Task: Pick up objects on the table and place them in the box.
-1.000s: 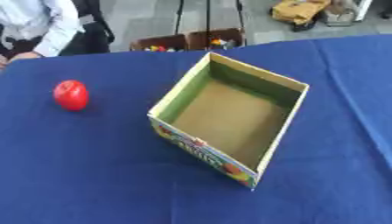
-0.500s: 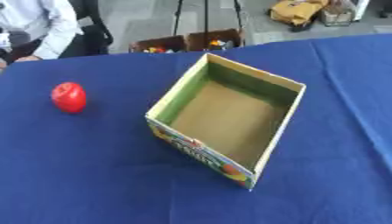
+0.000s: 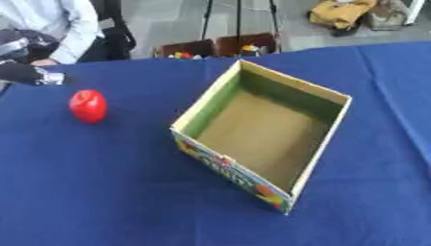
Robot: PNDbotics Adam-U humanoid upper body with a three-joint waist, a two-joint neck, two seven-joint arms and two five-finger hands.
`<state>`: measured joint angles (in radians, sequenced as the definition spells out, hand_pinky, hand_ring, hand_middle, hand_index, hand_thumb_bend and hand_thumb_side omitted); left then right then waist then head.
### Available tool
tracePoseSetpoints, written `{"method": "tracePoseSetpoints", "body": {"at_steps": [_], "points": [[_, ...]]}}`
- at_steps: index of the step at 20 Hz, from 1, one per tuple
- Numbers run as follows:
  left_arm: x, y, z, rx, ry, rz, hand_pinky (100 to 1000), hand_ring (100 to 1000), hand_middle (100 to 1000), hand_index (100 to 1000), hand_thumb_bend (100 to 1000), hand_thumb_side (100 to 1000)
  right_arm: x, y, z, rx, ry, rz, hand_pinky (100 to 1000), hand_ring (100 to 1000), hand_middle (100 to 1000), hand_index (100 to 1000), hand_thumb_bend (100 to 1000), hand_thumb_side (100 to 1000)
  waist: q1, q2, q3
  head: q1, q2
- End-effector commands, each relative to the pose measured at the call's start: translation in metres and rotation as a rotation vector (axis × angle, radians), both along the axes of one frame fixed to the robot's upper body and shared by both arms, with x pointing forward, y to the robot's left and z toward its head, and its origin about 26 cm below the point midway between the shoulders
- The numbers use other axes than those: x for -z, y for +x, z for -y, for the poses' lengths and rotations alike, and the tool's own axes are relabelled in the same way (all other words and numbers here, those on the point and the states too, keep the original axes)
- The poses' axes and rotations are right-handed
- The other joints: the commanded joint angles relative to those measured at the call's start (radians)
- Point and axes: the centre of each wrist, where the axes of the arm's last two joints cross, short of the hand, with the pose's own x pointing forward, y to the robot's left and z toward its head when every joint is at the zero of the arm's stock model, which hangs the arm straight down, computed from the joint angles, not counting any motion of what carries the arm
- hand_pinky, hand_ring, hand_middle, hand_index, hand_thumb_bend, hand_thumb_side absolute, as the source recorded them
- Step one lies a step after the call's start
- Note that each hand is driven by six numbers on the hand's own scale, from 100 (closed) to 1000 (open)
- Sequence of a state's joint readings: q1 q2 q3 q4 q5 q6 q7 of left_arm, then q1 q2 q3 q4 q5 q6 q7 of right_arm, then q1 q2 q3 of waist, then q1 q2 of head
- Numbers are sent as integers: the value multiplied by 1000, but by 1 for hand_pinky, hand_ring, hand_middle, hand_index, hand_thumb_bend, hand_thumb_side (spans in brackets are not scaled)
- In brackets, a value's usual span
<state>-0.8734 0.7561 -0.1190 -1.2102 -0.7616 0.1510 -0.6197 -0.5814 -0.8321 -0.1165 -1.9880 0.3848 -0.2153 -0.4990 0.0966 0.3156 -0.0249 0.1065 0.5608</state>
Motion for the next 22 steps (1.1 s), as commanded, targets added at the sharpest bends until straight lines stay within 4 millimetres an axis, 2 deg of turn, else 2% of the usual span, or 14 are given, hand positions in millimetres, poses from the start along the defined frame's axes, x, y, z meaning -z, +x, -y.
{"method": "tracePoseSetpoints", "body": {"at_steps": [1, 3, 7, 12, 15, 16, 18, 22], "points": [[-9, 1, -6, -17, -6, -12, 772, 943, 973, 1000, 570, 666, -10, -5, -1, -2, -12, 30, 714, 807, 822, 859, 100, 1000, -2, -16, -2, 8, -14], [-5, 4, -6, -6, -15, -30, 767, 941, 982, 1000, 527, 634, -10, -5, -1, -2, -7, 29, 714, 804, 820, 857, 100, 1000, -2, -15, -5, 11, -18], [0, 9, -2, 23, -22, -53, 733, 919, 991, 1000, 536, 604, -10, -5, -2, -9, -1, 33, 713, 800, 814, 855, 100, 1000, -2, -12, -11, 17, -26], [5, 16, -1, 18, -28, -107, 687, 897, 995, 1000, 440, 556, -11, -5, -3, -17, -2, 35, 713, 798, 810, 853, 100, 1000, -1, -6, -22, 28, -30], [6, 19, -3, 18, -47, -126, 687, 901, 1000, 1000, 459, 553, -11, -5, -3, -19, -1, 35, 712, 795, 806, 852, 100, 1000, 0, -3, -26, 32, -34], [7, 19, -4, 18, -53, -133, 693, 907, 1000, 1000, 538, 565, -11, -5, -3, -20, -1, 35, 712, 793, 803, 850, 100, 1000, 1, -2, -29, 34, -36], [8, 20, -6, 18, -64, -143, 712, 920, 999, 1000, 579, 572, -11, -5, -4, -22, 1, 35, 711, 790, 800, 849, 100, 1000, 3, 0, -33, 39, -38], [9, 21, -11, -8, -63, -147, 707, 920, 1000, 1000, 507, 557, -11, -5, -4, -26, 0, 37, 711, 788, 797, 846, 100, 1000, 6, 5, -38, 50, -45]]}}
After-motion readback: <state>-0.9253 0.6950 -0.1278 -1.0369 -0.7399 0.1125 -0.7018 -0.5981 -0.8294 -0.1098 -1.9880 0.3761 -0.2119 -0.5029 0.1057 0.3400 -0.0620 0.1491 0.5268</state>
